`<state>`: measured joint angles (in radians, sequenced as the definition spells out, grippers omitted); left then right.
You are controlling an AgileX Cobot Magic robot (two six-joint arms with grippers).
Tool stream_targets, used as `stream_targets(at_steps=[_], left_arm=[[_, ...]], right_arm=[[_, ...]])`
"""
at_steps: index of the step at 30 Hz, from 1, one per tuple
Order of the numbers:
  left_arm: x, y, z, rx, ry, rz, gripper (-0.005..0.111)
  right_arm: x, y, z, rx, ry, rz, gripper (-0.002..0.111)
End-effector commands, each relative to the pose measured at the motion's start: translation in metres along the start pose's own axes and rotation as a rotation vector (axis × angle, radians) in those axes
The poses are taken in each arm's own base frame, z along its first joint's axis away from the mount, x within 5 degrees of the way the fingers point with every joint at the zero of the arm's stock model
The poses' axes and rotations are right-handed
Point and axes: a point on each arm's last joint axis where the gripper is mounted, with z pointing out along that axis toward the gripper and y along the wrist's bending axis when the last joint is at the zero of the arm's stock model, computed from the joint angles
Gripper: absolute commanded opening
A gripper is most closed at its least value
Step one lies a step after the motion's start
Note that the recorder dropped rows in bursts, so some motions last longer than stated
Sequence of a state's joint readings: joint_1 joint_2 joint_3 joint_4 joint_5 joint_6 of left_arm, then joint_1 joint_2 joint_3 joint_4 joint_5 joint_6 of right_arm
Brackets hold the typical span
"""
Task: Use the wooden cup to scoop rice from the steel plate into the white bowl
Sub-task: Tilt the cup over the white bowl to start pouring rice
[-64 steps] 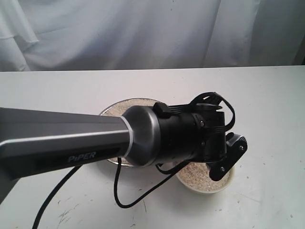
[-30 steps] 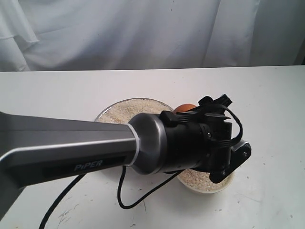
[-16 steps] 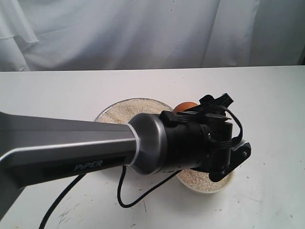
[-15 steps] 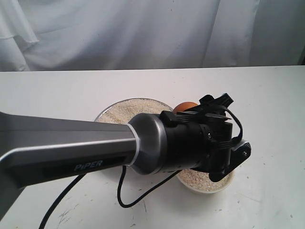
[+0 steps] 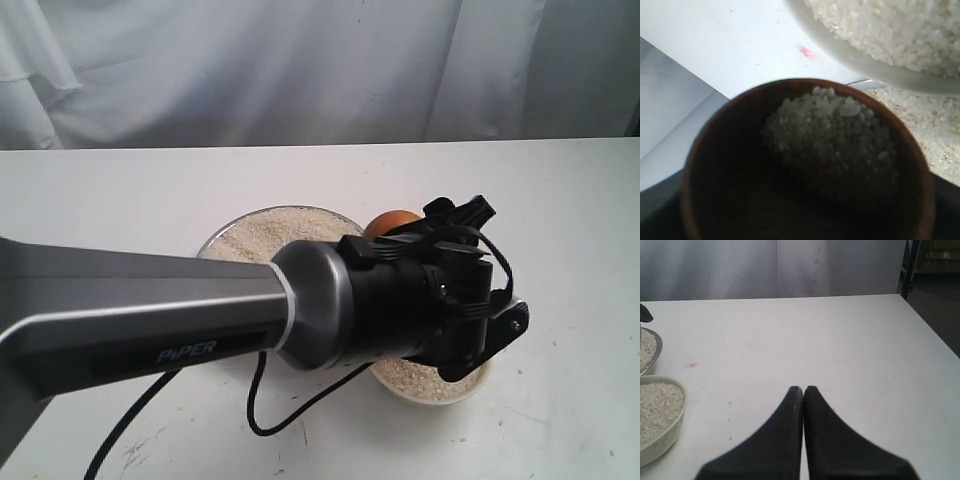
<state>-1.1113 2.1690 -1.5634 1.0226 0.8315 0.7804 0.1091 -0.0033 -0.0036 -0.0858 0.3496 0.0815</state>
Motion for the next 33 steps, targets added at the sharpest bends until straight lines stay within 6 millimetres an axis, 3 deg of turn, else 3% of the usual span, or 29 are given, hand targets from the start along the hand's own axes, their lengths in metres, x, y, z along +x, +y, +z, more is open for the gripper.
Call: stream_targets(at_steps=[1,33], left_arm=[[-0.0053,0.0020,-0.0047,-0.016,0.002,0.027,0.000],[-0.0027,0.0041,-0.0046,-0.041,0.036,0.149,0.000]], right_arm=[[0.0008,0.0002,0.0006,-0.002,0.001,0.002,0.000],[0.0008,0.0002,0.0006,-0.002,0.001,0.002,0.000]])
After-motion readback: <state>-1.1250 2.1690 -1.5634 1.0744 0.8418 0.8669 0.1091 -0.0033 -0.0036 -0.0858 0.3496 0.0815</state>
